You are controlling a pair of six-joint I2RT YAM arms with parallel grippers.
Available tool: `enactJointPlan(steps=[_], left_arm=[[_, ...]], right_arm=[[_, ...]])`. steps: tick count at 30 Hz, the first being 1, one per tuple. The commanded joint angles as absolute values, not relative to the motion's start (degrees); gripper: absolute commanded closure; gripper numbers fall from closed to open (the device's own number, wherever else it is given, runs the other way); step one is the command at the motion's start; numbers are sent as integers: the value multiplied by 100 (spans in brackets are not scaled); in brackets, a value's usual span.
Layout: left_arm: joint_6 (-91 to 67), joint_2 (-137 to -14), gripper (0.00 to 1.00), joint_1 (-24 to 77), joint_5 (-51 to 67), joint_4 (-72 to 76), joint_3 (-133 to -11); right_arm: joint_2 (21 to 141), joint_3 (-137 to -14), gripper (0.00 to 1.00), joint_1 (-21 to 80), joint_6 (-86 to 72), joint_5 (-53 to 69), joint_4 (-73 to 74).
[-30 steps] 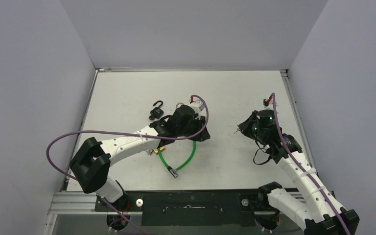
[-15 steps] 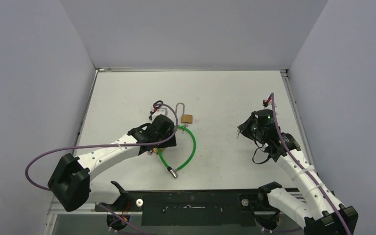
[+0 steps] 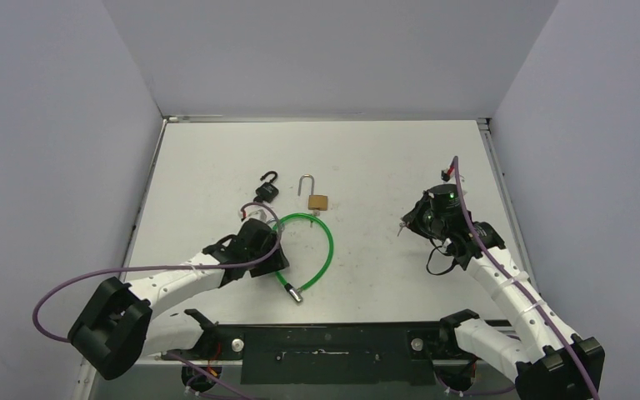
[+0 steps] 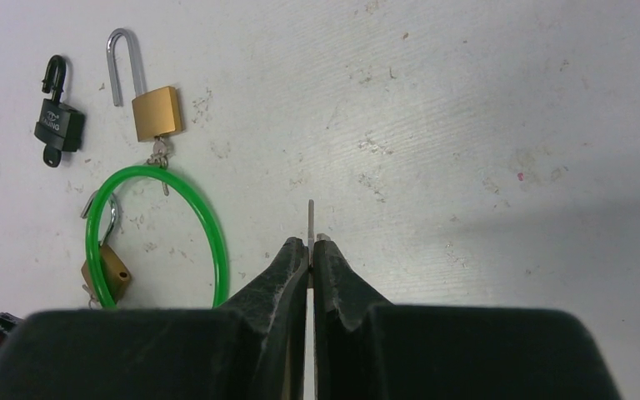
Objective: Unlock with the key
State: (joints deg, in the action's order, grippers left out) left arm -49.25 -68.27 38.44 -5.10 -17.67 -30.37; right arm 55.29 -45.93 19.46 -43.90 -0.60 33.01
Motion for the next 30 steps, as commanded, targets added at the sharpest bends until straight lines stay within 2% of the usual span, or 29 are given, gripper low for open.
enactJointPlan(steps=[1,5,14,18,20,22,23,26,30], left_arm=[[-5104,-6668,52,3617,109,-483,-2555],[-5322,-6482,52,3377,472,301,-1962],[-6297,-6487,60,2754,1391,3213,-371],[-6493,-6701,70,2616,1465,3913,-90],[-6472,-6803,82,2587,1461,4088,-75],[-6385,-6829,97,2557,1511,4172,-149],[-6336,-6790,100,2536,1560,4149,-229],[-6072,-6386,100,2522,1553,3531,-636],[-5170,-5604,100,2522,1125,1417,-1758]], right_arm=[[5564,-4736,100,1915,-4265,-43,3053],[5547,-4737,100,1916,-4256,-42,3078],[5567,-4818,100,1916,-4193,121,3111],[5606,-4896,100,1916,-4159,123,3144],[5631,-4933,100,1916,-4142,123,3152],[5659,-4969,100,1916,-4128,131,3154],[5675,-4988,100,1916,-4123,125,3163],[5681,-5037,100,1916,-4100,93,3173],[5635,-5058,100,1916,-4096,47,3199]])
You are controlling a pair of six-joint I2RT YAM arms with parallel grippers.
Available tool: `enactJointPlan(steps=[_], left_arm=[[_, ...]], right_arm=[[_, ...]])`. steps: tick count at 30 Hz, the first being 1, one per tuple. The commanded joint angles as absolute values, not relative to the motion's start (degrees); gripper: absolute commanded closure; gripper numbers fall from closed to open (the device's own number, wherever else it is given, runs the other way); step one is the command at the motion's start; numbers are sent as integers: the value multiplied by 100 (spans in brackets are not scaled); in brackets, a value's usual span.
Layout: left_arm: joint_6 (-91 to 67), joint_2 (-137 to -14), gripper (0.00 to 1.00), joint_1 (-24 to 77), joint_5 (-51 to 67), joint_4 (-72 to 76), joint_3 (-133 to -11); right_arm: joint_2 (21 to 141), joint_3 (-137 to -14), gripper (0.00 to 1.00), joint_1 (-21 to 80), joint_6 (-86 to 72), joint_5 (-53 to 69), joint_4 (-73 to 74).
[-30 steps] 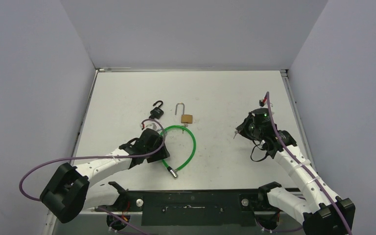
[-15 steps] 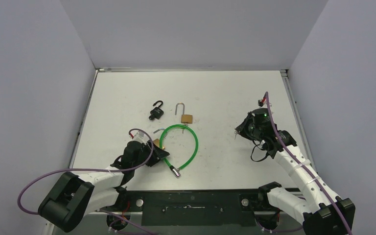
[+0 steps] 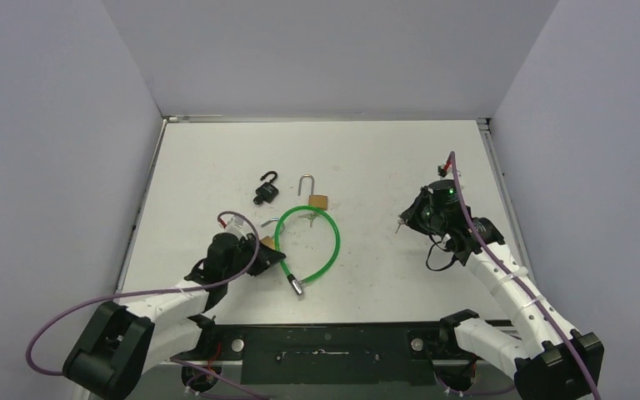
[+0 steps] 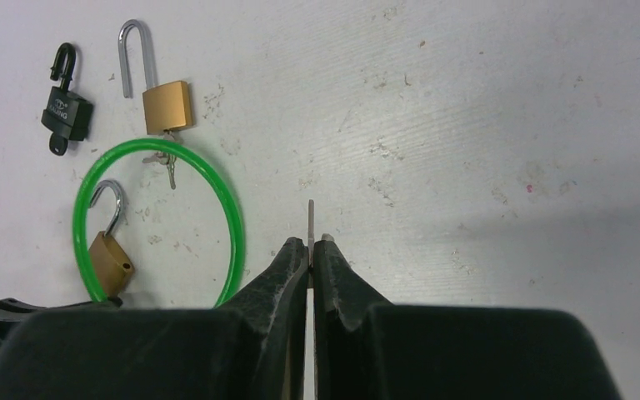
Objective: Unlock with the key
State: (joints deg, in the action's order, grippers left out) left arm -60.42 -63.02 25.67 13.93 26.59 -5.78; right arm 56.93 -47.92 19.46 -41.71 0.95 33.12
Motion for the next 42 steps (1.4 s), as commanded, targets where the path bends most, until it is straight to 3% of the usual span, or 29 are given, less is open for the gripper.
enactJointPlan(steps=[1,10,19,29,39,42], left_arm=[[-4963,-5483,100,2522,1002,1019,-2048],[-3774,-5784,100,2718,-162,-1476,-4277],[-3590,-7215,100,4100,-2876,-3752,-6201],[-3669,-8826,100,5410,-4956,-5161,-7720],[-3934,-9902,100,6399,-5031,-5393,-8420],[-3932,-10181,92,6655,-4699,-5195,-8548]], right_arm=[[5620,-5054,100,1913,-4094,30,3195],[5599,-5066,100,1907,-4111,-147,3160],[5571,-4961,100,1898,-4204,-158,3052],[5514,-4948,100,1873,-4324,-440,3208],[5433,-4972,100,1838,-4742,-1257,3871],[5389,-4949,100,1809,-4865,-1468,4004]])
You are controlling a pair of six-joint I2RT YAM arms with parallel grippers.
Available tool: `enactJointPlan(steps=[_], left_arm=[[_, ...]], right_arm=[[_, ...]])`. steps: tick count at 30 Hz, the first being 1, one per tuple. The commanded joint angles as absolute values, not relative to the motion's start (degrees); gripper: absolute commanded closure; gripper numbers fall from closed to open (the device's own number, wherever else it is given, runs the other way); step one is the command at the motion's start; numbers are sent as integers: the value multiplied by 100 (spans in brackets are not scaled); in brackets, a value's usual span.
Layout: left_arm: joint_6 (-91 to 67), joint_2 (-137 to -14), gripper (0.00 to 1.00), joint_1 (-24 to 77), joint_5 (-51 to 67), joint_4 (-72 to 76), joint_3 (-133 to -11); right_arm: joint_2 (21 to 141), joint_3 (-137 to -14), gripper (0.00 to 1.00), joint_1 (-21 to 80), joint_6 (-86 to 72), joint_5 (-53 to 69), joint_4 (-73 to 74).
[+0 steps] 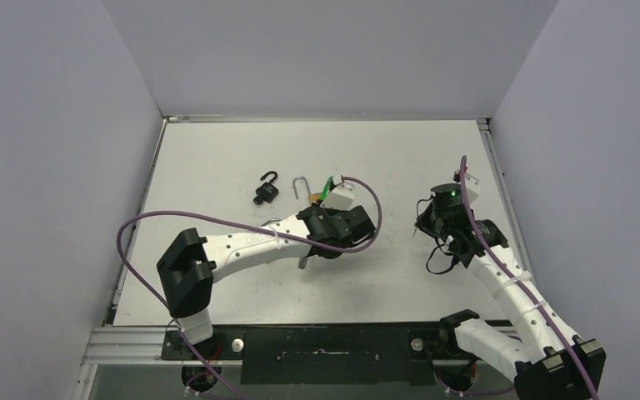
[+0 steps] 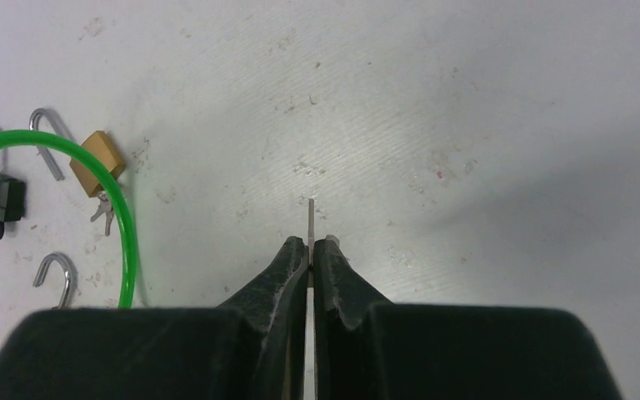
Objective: Unlock with the key
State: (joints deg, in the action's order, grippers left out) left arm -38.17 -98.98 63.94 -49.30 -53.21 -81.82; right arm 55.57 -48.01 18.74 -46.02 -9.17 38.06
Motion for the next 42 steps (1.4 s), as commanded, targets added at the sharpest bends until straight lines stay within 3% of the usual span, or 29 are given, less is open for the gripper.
enactJointPlan(steps=[1,9,17,23,24,29,32,36,42], left_arm=[[-3910,-10258,89,6718,-4566,-5087,-8578],[-3676,-10638,88,6829,-3143,-3800,-8296],[-3325,-11278,100,6684,-1271,-2374,-8436],[-3182,-11765,99,6477,-535,-1982,-8860],[-3156,-11843,96,6442,-453,-1962,-8950],[-3155,-12044,60,6199,-141,-1817,-9209],[-3088,-11942,46,6044,-121,-1779,-9136],[-2775,-11678,38,5943,-76,-1826,-8860],[-1906,-11332,39,5941,475,-1949,-8355]], right_arm=[[5372,-4948,100,1796,-4888,-1522,4034],[5021,-4879,100,1723,-5129,-1928,4368],[4566,-4953,100,1714,-5325,-2220,4844],[4394,-5129,100,1706,-5383,-2612,5185],[4368,-5147,100,1705,-5387,-2657,5204],[4332,-5177,100,1705,-5290,-2657,5169],[4320,-5124,100,1707,-5191,-2513,5065],[4264,-5034,100,1705,-5089,-2403,4970],[4310,-4976,100,1705,-5019,-2399,4961]])
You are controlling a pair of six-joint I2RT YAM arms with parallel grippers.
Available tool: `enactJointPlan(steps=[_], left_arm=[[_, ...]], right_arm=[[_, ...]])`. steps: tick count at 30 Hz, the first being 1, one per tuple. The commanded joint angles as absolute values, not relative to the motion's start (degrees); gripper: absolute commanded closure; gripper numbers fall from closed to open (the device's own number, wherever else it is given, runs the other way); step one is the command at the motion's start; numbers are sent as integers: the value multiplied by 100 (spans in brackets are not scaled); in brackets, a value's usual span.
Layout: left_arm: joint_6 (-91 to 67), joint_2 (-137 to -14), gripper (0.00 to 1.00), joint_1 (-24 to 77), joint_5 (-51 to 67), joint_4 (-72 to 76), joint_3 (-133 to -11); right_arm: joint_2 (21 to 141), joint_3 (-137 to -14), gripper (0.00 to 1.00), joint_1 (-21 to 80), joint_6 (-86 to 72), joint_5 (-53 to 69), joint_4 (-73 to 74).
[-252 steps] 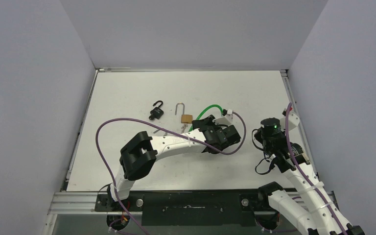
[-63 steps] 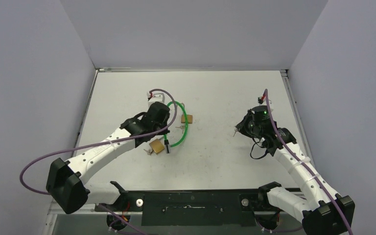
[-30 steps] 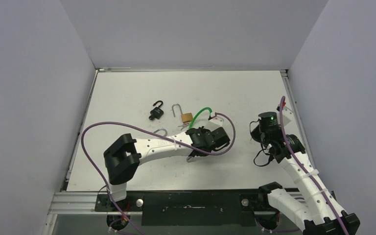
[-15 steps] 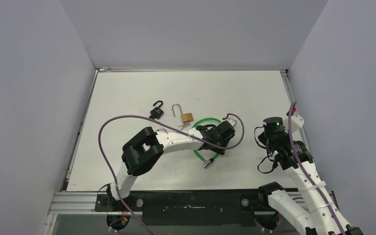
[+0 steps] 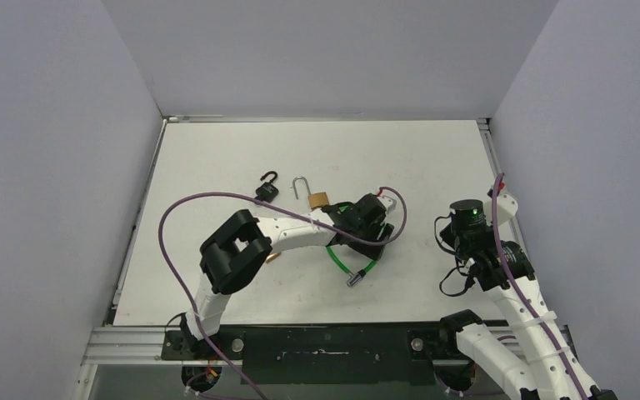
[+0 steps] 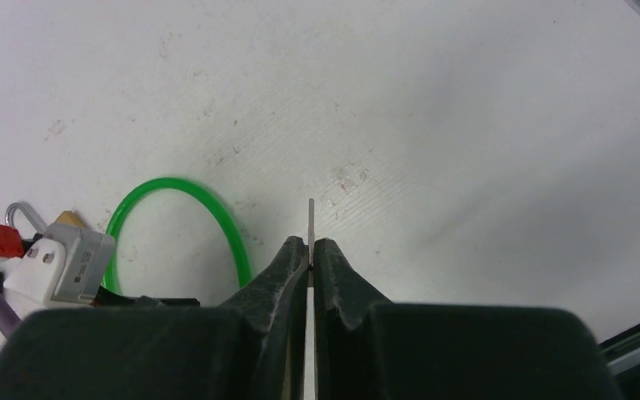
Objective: Unlock with the key
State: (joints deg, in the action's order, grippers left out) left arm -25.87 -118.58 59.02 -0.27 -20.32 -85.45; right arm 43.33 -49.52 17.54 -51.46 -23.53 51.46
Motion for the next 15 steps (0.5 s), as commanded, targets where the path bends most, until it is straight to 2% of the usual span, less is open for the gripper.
enactJointPlan(steps=[1,6,15], left_arm=[[-1782,-11341,41,5941,518,-2022,-8352],[-1460,-11387,56,6003,483,-2155,-8232],[-1476,-11803,55,6220,-75,-2327,-8455]], right_arm=[[4319,-4967,100,1705,-5011,-2409,4946],[4465,-4893,100,1698,-4938,-2439,4798],[4554,-4895,100,1598,-4806,-2505,4638]])
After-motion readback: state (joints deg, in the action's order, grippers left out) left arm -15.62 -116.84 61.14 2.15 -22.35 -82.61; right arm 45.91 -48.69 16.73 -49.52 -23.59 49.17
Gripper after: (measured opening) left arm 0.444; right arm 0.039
